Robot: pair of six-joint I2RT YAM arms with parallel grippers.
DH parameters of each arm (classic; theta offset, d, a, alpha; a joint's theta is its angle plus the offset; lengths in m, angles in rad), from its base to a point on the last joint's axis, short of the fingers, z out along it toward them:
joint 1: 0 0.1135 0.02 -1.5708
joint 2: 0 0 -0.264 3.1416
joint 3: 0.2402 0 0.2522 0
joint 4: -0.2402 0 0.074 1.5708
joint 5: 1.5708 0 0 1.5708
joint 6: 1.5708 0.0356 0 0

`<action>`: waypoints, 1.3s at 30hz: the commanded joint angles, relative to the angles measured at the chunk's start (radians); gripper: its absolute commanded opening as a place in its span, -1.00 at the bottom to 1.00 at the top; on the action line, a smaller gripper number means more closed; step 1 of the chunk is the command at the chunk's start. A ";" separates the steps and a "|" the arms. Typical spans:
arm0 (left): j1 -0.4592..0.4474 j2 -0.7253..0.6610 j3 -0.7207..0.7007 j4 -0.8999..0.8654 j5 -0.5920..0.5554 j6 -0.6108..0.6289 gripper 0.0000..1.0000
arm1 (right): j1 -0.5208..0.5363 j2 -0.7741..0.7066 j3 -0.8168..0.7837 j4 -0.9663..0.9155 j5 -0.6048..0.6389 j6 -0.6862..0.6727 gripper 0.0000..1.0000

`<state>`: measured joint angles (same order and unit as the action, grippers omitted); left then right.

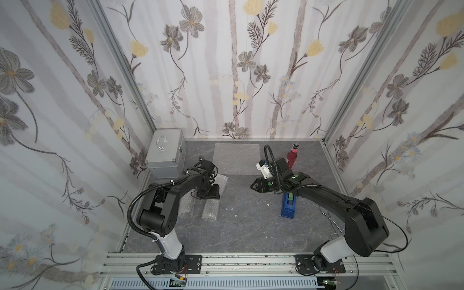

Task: Wrap wine bottles in bubble wrap
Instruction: Move the bubble wrap to the center of the board, then adjust the tape on the bubble wrap.

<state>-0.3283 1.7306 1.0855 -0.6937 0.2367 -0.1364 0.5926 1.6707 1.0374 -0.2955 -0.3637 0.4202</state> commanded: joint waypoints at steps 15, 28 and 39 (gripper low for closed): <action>0.117 0.012 -0.021 0.047 0.061 -0.044 -0.10 | 0.176 0.233 0.042 0.387 -0.088 0.321 -1.00; 0.173 0.010 -0.055 0.101 0.160 -0.101 -0.10 | 0.283 0.630 0.322 0.539 -0.244 0.492 -1.00; 0.177 0.003 -0.062 0.107 0.170 -0.106 -0.11 | 0.285 0.694 0.357 0.496 -0.244 0.526 -1.00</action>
<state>-0.1513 1.7302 1.0302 -0.6022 0.4248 -0.2207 0.8749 2.3493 1.3853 0.1974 -0.6079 0.9237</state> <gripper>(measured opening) 0.540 0.049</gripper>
